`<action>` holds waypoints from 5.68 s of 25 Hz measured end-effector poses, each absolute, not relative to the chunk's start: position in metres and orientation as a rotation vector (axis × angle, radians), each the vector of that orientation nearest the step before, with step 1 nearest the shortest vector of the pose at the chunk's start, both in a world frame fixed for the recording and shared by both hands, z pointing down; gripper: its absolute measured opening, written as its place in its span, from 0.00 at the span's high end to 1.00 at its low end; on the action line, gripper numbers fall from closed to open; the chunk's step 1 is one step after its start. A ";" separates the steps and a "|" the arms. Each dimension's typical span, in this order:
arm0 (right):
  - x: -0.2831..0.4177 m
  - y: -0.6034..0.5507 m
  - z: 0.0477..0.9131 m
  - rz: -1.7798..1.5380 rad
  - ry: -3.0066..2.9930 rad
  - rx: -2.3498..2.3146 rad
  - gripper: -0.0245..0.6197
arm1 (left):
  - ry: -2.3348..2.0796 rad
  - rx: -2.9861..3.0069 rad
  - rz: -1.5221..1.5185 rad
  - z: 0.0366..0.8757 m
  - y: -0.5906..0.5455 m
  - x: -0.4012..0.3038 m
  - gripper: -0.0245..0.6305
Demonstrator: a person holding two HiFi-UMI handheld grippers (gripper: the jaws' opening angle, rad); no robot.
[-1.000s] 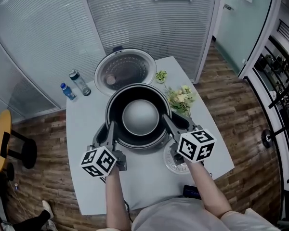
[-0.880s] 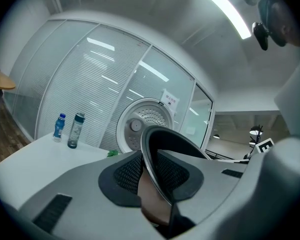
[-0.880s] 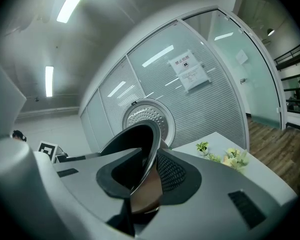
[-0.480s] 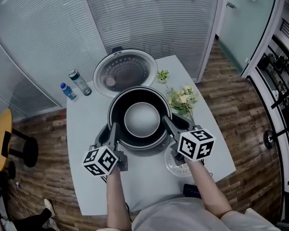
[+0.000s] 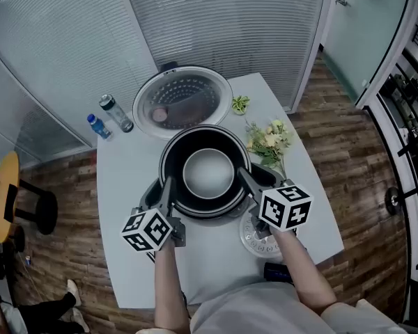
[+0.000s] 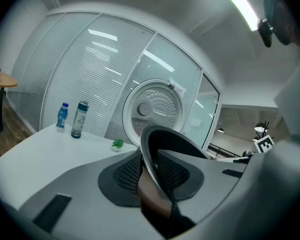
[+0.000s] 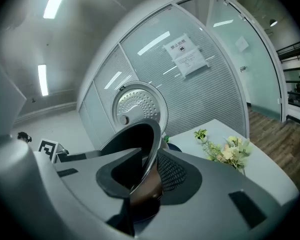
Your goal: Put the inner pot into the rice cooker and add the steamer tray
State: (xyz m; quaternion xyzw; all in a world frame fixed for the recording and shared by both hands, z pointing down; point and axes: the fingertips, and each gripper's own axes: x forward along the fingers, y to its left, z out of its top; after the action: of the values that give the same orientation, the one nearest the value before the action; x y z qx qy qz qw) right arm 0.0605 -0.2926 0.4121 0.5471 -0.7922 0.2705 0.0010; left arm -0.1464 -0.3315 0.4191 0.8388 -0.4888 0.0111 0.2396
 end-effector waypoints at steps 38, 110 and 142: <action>0.055 -0.312 0.472 0.701 -2.282 1.593 0.74 | -1.512 2.262 0.566 0.488 -0.350 -0.148 0.77; 0.185 -0.063 0.590 0.881 -1.849 1.736 0.71 | -1.093 2.202 0.472 0.586 -0.130 -0.040 0.67; 0.205 -0.084 0.658 1.017 -1.943 1.629 0.73 | -1.085 2.036 0.559 0.676 -0.131 0.017 0.76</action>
State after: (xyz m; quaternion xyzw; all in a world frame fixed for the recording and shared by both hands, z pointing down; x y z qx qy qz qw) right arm 0.2052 -0.0836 0.6578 0.5838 -0.6964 0.3646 0.2033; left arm 0.0172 -0.1307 0.6759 0.7952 -0.4237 0.2185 0.3747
